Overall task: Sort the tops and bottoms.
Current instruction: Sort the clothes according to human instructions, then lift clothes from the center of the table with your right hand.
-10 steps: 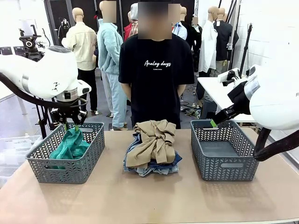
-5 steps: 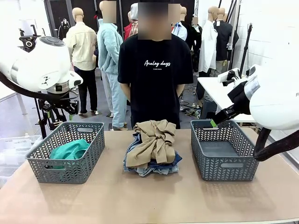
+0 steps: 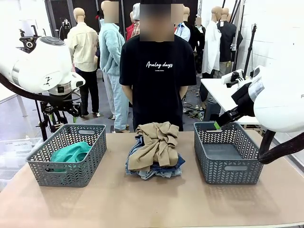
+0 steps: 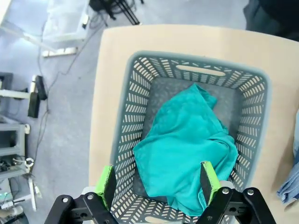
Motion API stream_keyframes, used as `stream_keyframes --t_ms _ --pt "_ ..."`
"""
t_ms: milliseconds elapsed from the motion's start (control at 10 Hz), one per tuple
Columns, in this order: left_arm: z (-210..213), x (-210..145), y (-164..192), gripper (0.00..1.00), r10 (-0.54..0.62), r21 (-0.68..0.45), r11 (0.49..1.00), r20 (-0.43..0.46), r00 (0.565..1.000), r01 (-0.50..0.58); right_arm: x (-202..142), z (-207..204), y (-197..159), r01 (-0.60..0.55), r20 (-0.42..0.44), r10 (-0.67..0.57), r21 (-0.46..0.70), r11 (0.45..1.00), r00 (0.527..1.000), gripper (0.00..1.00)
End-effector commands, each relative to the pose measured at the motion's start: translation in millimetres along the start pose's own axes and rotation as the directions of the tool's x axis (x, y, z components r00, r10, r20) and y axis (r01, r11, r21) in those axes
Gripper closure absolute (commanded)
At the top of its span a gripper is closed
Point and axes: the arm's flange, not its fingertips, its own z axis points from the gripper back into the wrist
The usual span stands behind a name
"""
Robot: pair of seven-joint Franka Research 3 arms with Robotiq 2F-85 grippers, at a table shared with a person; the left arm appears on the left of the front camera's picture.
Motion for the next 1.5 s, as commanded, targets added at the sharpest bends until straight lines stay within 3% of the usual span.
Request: stream_keyframes --t_ms 0,1100,1300,1400 --pt "1 1 3 0.07 0.002 0.02 1.0 0.015 1.0 -0.002 0 -3 -1 0.004 0.002 -0.004 0.011 1.0 1.0 0.0" --pt "0 0 0 0.07 -0.003 0.004 1.0 0.002 1.0 0.003 0 -3 -1 0.004 0.002 -0.004 0.011 1.0 1.0 0.0" --pt "35 -6 -17 0.07 -0.138 -0.122 0.979 0.188 0.972 0.163 0 -3 -1 0.004 0.002 -0.004 0.011 1.0 1.0 0.0" --pt "52 -13 -15 0.07 -0.19 -0.218 0.946 0.232 0.954 0.241 0 -3 -1 0.004 0.002 -0.004 0.011 1.0 1.0 0.0"
